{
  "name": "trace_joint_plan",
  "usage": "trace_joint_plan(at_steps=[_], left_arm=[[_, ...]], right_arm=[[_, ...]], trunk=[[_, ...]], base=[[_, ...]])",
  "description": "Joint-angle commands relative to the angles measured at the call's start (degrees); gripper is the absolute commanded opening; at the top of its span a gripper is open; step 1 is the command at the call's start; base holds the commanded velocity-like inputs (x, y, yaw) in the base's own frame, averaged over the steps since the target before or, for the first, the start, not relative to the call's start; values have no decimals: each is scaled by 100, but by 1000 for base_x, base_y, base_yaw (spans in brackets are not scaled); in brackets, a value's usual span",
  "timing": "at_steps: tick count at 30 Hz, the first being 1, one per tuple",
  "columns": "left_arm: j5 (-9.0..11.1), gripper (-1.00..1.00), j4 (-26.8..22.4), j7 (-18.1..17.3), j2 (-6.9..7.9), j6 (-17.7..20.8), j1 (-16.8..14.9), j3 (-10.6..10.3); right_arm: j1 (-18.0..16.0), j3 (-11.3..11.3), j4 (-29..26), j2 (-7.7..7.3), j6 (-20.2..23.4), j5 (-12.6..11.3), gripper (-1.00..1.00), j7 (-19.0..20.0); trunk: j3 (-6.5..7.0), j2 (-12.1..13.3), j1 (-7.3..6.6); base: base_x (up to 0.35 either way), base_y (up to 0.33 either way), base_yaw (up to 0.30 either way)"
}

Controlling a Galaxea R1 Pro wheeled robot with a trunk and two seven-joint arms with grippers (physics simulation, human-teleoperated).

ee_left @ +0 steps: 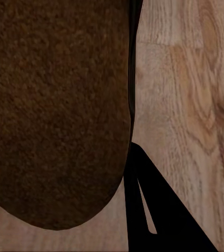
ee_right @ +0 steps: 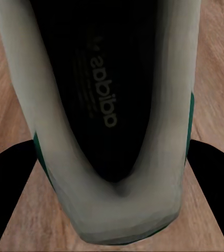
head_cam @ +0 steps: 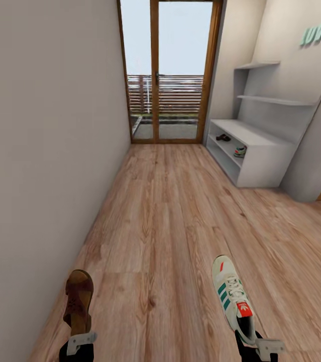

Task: Pick up the two gym shoes and the two sandals from the corridor floor and place them onto the hallstand (shoe rack) in the corridor, making sure they are on the rack and not on the floor. Arrange them so the two gym shoes are next to each other and the two sandals are next to each other.

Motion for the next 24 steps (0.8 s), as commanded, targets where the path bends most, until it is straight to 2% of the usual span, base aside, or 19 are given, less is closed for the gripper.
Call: trace_joint_plan(at_steps=[1,8,24], left_arm=[[-51,-100,-1,-41,-7,-16,-6,48],[-50,-100,-6,-40,-7,-16,-6,49],[-51,-100,-7,-39,-7,-16,-6,53]], right_arm=[[-6,-49,0,4,-22,42,-100,38],[-6,-49,1,4,-26,35,-100,38],[-6,-49,-1,4,-26,34,-100,38]], trunk=[[-5,-2,2],[-5,-2,2],[-5,-2,2]], base=[[336,95,0],[337,84,0],[337,3,0]])
